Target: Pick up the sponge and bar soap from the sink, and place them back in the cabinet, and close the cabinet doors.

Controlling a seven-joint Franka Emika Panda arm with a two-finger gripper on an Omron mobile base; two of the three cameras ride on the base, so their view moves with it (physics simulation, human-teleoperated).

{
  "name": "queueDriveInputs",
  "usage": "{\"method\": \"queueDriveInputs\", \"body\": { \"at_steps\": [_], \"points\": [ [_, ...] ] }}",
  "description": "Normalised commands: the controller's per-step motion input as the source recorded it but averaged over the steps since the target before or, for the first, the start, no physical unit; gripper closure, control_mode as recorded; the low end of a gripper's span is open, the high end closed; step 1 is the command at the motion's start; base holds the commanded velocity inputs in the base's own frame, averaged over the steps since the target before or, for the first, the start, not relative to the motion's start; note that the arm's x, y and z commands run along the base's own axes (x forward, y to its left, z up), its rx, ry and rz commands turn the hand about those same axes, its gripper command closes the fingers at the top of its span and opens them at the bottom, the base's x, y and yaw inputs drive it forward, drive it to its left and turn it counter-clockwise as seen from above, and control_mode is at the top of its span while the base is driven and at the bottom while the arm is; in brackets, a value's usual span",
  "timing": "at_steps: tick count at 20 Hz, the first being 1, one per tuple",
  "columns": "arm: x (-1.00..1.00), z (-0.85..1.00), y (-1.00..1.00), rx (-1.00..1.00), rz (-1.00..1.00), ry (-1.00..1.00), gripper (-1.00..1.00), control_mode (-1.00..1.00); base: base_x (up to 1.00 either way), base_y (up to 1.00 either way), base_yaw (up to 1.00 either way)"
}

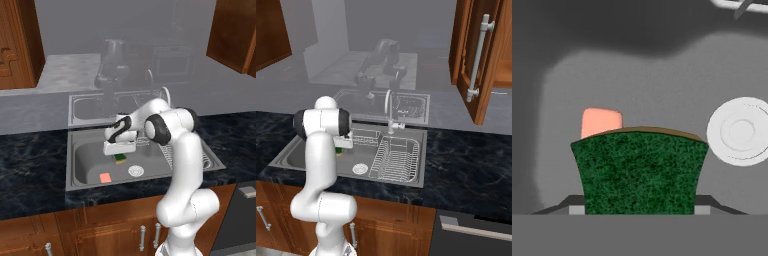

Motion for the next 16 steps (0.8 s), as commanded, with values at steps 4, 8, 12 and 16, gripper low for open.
{"method": "queueDriveInputs", "body": {
  "at_steps": [4,8,12,16],
  "points": [
    [-0.06,0.64,-0.02,0.00,0.00,0.00,1.00,-1.00,0.00,0.00,0.00],
    [-0.09,0.66,-0.02,0.00,0.00,0.00,1.00,-1.00,0.00,0.00,0.00],
    [-0.14,0.64,-0.01,0.00,0.00,0.00,1.00,-1.00,0.00,0.00,0.00],
    [-0.15,0.61,0.00,0.00,0.00,0.00,1.00,-1.00,0.00,0.00,0.00]
  ]
}}
